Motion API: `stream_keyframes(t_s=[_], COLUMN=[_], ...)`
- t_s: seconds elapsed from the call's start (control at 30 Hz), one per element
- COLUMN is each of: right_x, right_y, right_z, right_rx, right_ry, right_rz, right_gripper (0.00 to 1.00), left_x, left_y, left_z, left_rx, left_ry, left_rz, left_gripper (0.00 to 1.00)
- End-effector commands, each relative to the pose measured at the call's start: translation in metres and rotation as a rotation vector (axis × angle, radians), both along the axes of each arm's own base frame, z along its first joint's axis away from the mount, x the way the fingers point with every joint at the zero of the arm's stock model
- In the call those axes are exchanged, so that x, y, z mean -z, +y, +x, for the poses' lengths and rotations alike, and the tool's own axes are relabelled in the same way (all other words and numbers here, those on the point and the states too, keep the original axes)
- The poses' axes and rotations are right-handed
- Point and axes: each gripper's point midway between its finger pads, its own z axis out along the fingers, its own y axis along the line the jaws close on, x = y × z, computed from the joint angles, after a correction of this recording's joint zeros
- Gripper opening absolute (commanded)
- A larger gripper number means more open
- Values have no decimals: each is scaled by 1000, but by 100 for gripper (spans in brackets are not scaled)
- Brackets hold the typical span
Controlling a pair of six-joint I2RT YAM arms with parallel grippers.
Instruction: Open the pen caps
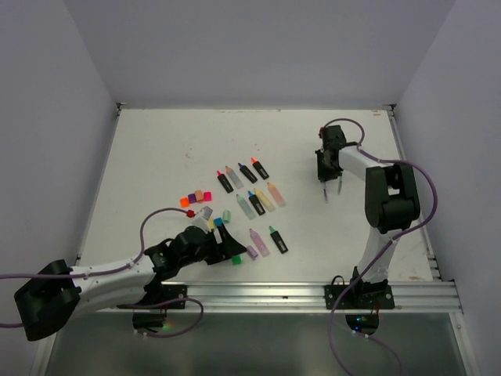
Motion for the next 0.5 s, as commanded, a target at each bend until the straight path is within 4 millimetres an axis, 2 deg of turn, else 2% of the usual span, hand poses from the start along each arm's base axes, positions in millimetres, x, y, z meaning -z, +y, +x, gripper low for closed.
stream_keyframes(t_s=[0.0,0.1,0.2,0.3,0.4,0.47], right_x=[8,20,21,11,-1,-8], right_y=[6,7,8,11,15,18], right_z=[-1,-9,-14,-15,-11,-10], right_rx=[-37,-38,-32,-18,-13,-8], right_ry=[23,43,29,-8,-53,-71], right_rz=[31,43,57,80,102,118], right_gripper=[19,5,2,0,0,0], left_x=[-18,-24,-39,-43,-66,-72], left_y=[-7,-5,-5,-2,-8,-4], left_z=[13,19,30,37,49,54], left_rx=[0,-3,-15,-18,-34,-49], left_ry=[-77,-114,-166,-198,-253,-277], left_rz=[7,36,71,125,121,162], left_gripper=[80,80,80,80,80,80])
